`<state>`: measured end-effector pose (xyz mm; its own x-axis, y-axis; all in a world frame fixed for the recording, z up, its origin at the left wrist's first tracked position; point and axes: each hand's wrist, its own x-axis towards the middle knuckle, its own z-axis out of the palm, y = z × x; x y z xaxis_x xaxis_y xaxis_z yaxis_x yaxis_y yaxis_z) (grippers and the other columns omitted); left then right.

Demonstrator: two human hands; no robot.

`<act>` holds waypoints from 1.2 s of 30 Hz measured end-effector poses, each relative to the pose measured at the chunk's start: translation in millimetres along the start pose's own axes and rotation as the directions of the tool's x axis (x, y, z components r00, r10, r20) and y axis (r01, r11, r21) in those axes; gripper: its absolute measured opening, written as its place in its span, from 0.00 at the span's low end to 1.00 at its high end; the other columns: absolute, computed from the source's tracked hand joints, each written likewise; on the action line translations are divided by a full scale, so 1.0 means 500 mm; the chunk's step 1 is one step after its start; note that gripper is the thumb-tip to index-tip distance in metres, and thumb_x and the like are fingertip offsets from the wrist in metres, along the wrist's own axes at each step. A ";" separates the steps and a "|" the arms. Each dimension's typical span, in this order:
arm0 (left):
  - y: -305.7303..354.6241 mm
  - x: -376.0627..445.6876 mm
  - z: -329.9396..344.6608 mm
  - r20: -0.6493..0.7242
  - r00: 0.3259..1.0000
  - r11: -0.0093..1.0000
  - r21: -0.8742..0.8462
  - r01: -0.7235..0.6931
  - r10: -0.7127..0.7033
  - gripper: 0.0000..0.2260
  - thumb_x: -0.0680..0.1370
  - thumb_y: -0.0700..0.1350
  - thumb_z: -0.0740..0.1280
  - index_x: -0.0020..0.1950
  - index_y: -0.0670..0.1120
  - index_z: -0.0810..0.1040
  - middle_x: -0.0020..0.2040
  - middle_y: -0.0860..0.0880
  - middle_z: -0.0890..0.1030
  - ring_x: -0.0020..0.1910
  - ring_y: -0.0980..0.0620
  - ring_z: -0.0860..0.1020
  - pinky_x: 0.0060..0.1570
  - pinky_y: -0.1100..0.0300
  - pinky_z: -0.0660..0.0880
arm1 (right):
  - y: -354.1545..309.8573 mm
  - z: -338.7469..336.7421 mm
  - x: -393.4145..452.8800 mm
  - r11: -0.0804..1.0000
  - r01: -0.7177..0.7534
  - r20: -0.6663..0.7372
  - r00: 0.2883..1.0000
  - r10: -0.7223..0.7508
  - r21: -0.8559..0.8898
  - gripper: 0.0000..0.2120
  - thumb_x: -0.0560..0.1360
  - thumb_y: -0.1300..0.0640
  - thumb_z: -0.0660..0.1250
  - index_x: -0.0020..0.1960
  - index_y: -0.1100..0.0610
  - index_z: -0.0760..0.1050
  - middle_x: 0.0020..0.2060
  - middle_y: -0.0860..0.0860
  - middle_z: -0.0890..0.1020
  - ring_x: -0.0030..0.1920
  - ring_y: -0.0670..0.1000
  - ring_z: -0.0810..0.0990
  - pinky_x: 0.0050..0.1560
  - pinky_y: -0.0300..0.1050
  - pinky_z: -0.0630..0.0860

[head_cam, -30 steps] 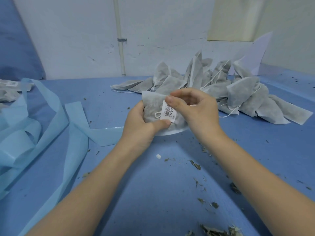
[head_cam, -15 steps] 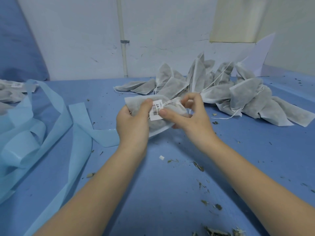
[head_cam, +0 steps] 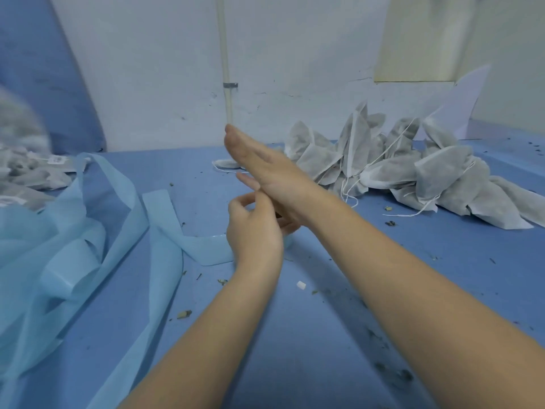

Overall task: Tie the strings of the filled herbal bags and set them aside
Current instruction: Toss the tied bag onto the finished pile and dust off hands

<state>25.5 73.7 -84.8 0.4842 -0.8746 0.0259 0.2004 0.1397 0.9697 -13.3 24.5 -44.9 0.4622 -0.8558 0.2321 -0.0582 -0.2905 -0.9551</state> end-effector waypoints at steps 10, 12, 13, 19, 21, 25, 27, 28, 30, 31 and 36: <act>0.014 0.023 -0.019 -0.033 0.995 0.995 0.033 -0.092 0.093 0.05 0.75 0.40 0.63 0.44 0.50 0.71 0.32 0.55 0.81 0.29 0.54 0.82 0.41 0.55 0.78 | 0.072 -0.069 -0.003 0.989 -0.034 -0.481 0.871 0.098 0.141 0.07 0.76 0.55 0.67 0.43 0.54 0.82 0.37 0.47 0.81 0.38 0.47 0.77 0.42 0.37 0.78; 0.017 0.033 -0.025 -0.053 0.994 0.995 0.018 -0.099 0.100 0.06 0.75 0.38 0.61 0.43 0.49 0.71 0.34 0.54 0.81 0.27 0.55 0.80 0.42 0.54 0.79 | 0.100 -0.096 0.007 0.989 -0.122 -0.583 0.800 0.145 0.078 0.07 0.75 0.58 0.67 0.41 0.58 0.82 0.32 0.47 0.79 0.36 0.49 0.75 0.45 0.44 0.78; 0.017 0.037 -0.028 -0.064 0.993 0.995 0.012 -0.102 0.102 0.06 0.76 0.37 0.61 0.43 0.49 0.71 0.37 0.52 0.80 0.27 0.56 0.80 0.40 0.55 0.79 | 0.114 -0.109 0.013 0.983 -0.182 -0.612 0.776 0.154 0.016 0.08 0.76 0.58 0.66 0.43 0.60 0.81 0.33 0.47 0.79 0.37 0.49 0.75 0.49 0.47 0.78; 0.012 0.053 -0.036 -0.119 0.986 0.993 0.011 -0.115 0.115 0.08 0.76 0.35 0.61 0.42 0.48 0.72 0.41 0.50 0.79 0.29 0.55 0.78 0.30 0.64 0.76 | 0.168 -0.149 0.048 0.842 -0.377 -0.554 0.825 0.116 -0.385 0.23 0.76 0.67 0.54 0.63 0.51 0.77 0.61 0.52 0.78 0.48 0.52 0.73 0.33 0.30 0.67; 0.011 0.055 -0.037 -0.125 0.985 0.993 0.018 -0.121 0.122 0.08 0.76 0.35 0.61 0.42 0.48 0.72 0.41 0.50 0.78 0.27 0.57 0.78 0.29 0.64 0.75 | 0.183 -0.155 0.068 0.803 -0.408 -0.536 0.833 0.133 -0.435 0.26 0.75 0.67 0.53 0.68 0.49 0.72 0.65 0.53 0.75 0.56 0.56 0.75 0.44 0.35 0.70; 0.008 0.055 -0.039 -0.130 0.983 0.991 0.023 -0.130 0.132 0.08 0.75 0.34 0.62 0.41 0.48 0.72 0.41 0.50 0.78 0.24 0.60 0.76 0.31 0.62 0.75 | 0.200 -0.149 0.104 0.711 -0.522 -0.534 0.810 0.242 -0.471 0.29 0.76 0.62 0.52 0.75 0.45 0.59 0.72 0.59 0.64 0.70 0.62 0.63 0.67 0.51 0.64; 0.008 0.054 -0.040 -0.130 0.983 0.991 0.026 -0.131 0.133 0.08 0.75 0.34 0.62 0.41 0.48 0.72 0.40 0.50 0.78 0.23 0.59 0.76 0.32 0.62 0.75 | 0.200 -0.143 0.117 0.678 -0.556 -0.540 0.797 0.271 -0.481 0.27 0.78 0.58 0.51 0.76 0.47 0.56 0.74 0.57 0.61 0.71 0.61 0.58 0.68 0.52 0.60; 0.008 0.055 -0.040 -0.131 0.982 0.991 0.027 -0.131 0.134 0.08 0.75 0.34 0.62 0.41 0.48 0.72 0.40 0.50 0.78 0.23 0.59 0.76 0.32 0.61 0.75 | 0.200 -0.142 0.124 0.686 -0.556 -0.542 0.795 0.273 -0.470 0.26 0.78 0.57 0.51 0.76 0.49 0.56 0.75 0.55 0.60 0.72 0.60 0.57 0.68 0.52 0.59; 0.010 0.055 -0.041 -0.138 0.981 0.991 0.033 -0.132 0.135 0.08 0.75 0.34 0.62 0.41 0.48 0.72 0.40 0.50 0.78 0.23 0.59 0.76 0.32 0.62 0.76 | 0.198 -0.141 0.128 0.711 -0.540 -0.552 0.794 0.254 -0.450 0.26 0.78 0.57 0.51 0.76 0.51 0.57 0.75 0.51 0.59 0.72 0.59 0.55 0.69 0.52 0.57; 0.011 0.056 -0.042 -0.140 0.981 0.991 0.034 -0.129 0.133 0.08 0.75 0.34 0.62 0.41 0.48 0.73 0.40 0.51 0.78 0.23 0.59 0.76 0.31 0.63 0.76 | 0.196 -0.141 0.125 0.732 -0.526 -0.569 0.789 0.231 -0.432 0.25 0.78 0.57 0.52 0.75 0.52 0.60 0.75 0.51 0.61 0.73 0.59 0.56 0.68 0.52 0.57; 0.013 0.055 -0.044 -0.139 0.982 0.991 0.041 -0.125 0.130 0.08 0.75 0.35 0.61 0.42 0.48 0.73 0.40 0.51 0.78 0.23 0.60 0.75 0.30 0.65 0.75 | 0.197 -0.149 0.085 0.917 -0.332 -0.712 0.698 0.082 -0.220 0.13 0.77 0.52 0.62 0.51 0.59 0.81 0.51 0.55 0.82 0.57 0.57 0.76 0.54 0.49 0.72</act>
<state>59.0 61.0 -83.2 0.6196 -0.7761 0.1175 0.1031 0.2289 0.9680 -65.2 -72.3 -115.4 -0.3118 -0.9256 0.2145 -0.4016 -0.0763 -0.9126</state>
